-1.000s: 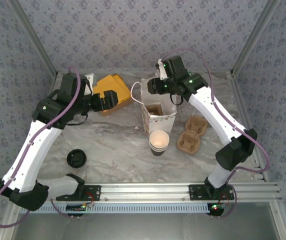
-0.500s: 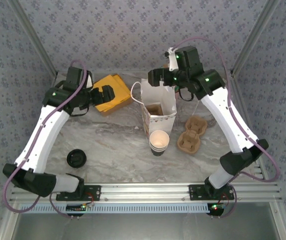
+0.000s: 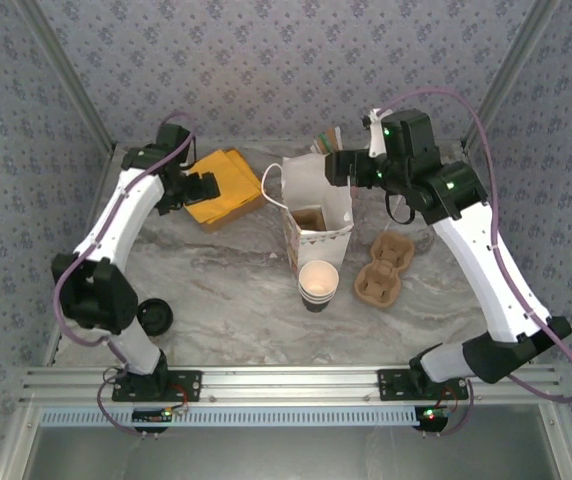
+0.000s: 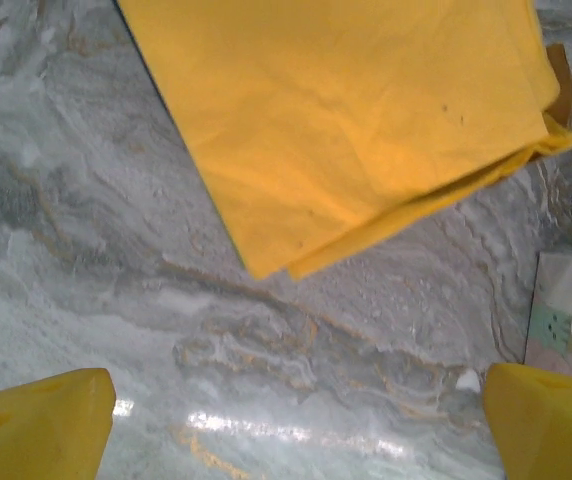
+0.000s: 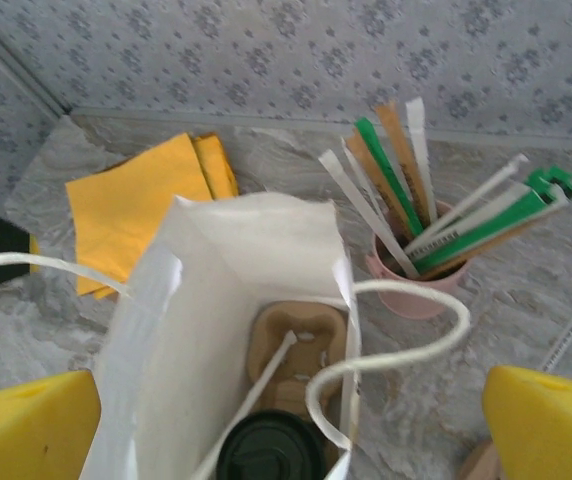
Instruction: Pack the takeout coffee
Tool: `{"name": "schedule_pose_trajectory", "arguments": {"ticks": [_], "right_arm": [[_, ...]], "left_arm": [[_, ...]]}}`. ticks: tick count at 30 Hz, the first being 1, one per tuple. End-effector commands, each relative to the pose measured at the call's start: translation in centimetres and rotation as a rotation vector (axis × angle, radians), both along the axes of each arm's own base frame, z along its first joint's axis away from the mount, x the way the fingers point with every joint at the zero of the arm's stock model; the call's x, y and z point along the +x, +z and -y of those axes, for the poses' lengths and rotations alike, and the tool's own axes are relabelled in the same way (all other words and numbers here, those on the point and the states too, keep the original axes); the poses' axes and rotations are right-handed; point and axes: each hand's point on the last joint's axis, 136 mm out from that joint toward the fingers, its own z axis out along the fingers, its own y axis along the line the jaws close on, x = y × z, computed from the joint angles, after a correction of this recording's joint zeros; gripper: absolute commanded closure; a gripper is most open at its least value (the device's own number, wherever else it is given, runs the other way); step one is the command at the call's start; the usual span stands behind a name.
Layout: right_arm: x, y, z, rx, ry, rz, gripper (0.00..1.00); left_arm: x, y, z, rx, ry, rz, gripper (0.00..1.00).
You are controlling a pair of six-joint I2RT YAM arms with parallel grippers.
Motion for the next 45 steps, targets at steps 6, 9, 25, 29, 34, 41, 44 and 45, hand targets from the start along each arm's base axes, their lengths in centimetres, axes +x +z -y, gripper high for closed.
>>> {"name": "schedule_pose_trajectory", "arguments": {"ticks": [6, 9, 25, 29, 34, 41, 44, 45], "right_arm": [[-2.1, -2.2, 1.9, -0.019, -0.048, -0.066, 0.0], [-2.9, -1.8, 1.9, 0.003, -0.016, -0.064, 0.0], [-4.6, 0.1, 1.4, 0.118, 0.065, -0.064, 0.0], [-4.6, 0.2, 1.6, 0.108, 0.06, -0.063, 0.0], [-4.4, 0.2, 1.6, 0.11, 0.058, -0.06, 0.0], [-4.0, -0.1, 1.4, 0.108, 0.064, -0.067, 0.0], [-3.9, -0.2, 1.3, 0.108, 0.065, -0.068, 0.0], [-3.8, -0.2, 1.3, 0.108, 0.065, -0.069, 0.0]], "left_arm": [[7.1, -2.5, 0.7, 0.093, -0.059, 0.0, 0.13], [8.9, -4.1, 1.1, 0.106, -0.075, -0.012, 0.13], [13.6, -9.9, 2.7, 0.107, -0.136, -0.055, 0.2], [13.8, -11.1, 2.8, 0.104, -0.14, -0.072, 0.21], [13.4, -12.5, 2.7, 0.114, -0.143, -0.107, 0.27], [12.7, -13.4, 2.3, 0.132, -0.141, -0.137, 0.37], [12.5, -13.1, 2.3, 0.135, -0.145, -0.131, 0.48], [12.6, -13.0, 2.2, 0.137, -0.146, -0.127, 0.5]]}}
